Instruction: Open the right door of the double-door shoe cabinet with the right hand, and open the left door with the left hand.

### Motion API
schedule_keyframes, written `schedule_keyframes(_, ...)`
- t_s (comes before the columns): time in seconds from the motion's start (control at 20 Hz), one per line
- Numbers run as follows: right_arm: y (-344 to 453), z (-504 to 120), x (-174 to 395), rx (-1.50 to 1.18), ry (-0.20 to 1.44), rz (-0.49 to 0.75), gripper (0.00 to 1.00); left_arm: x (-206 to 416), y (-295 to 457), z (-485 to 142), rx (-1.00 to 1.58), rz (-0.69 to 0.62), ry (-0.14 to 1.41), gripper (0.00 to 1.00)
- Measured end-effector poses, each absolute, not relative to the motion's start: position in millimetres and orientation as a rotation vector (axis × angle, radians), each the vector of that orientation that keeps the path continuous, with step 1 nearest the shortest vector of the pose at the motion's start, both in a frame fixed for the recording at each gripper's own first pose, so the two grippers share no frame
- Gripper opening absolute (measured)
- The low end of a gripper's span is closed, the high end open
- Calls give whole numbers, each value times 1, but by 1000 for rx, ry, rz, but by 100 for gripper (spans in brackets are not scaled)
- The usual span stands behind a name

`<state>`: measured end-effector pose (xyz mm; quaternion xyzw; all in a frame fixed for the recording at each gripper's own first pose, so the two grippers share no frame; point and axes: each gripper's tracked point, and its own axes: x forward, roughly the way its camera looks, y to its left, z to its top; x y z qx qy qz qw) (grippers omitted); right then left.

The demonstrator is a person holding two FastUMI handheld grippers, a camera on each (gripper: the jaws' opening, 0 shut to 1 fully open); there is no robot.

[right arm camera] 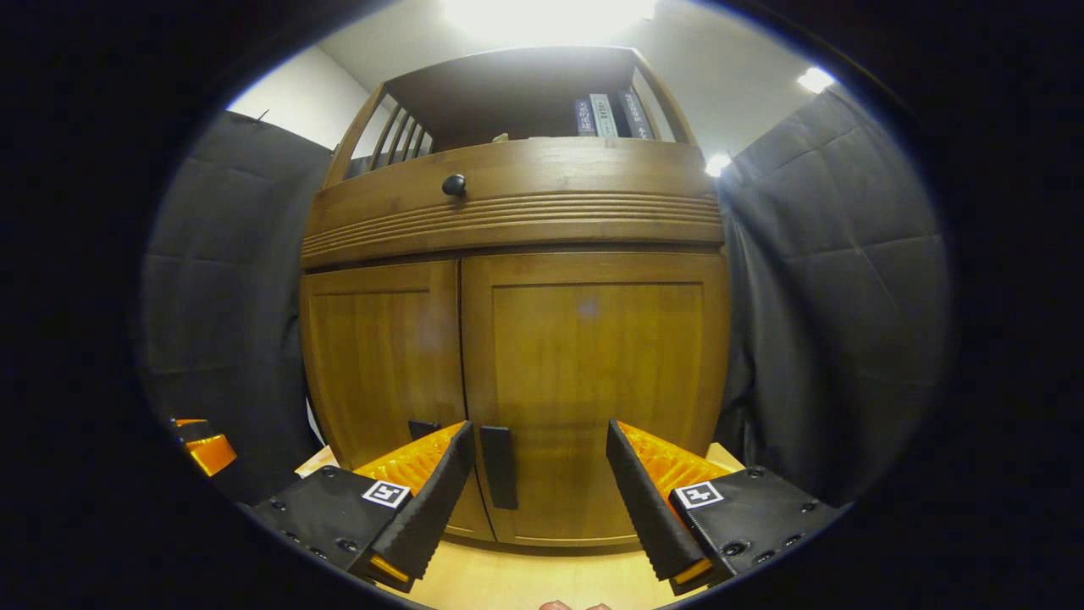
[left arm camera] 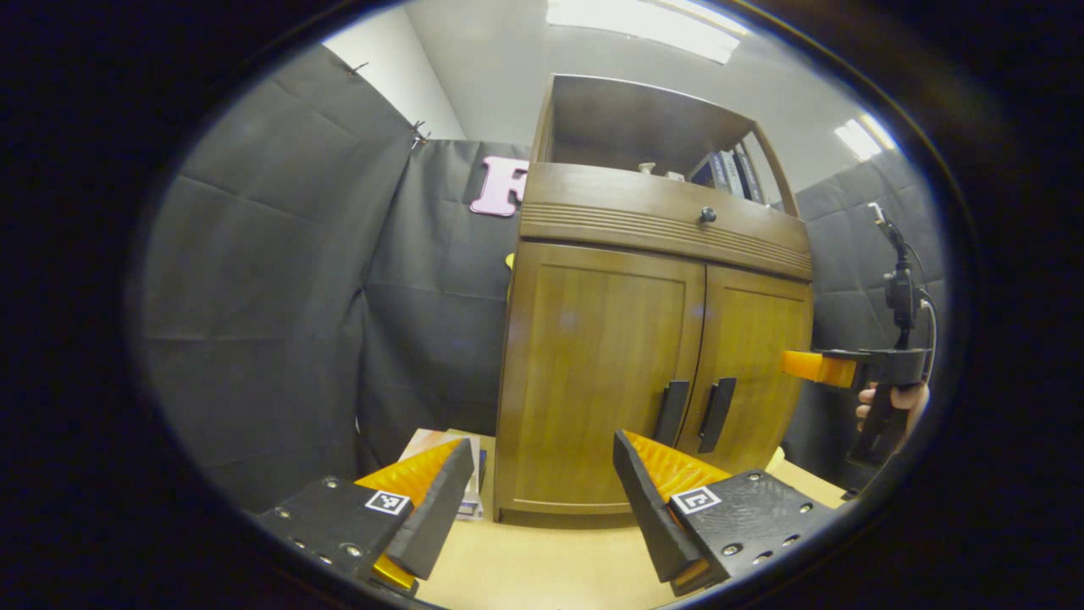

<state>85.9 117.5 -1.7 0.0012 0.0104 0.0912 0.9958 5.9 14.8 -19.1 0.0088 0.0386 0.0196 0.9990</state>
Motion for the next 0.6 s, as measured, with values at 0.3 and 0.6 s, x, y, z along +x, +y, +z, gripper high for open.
schedule_keyframes(0.3,159,-22,125,-45,46,215,97,8,20,-24,-4,85,113,95)
schedule_keyframes(0.6,171,-46,155,-64,100,187,97,9,20,-24,-18,90,116,95)
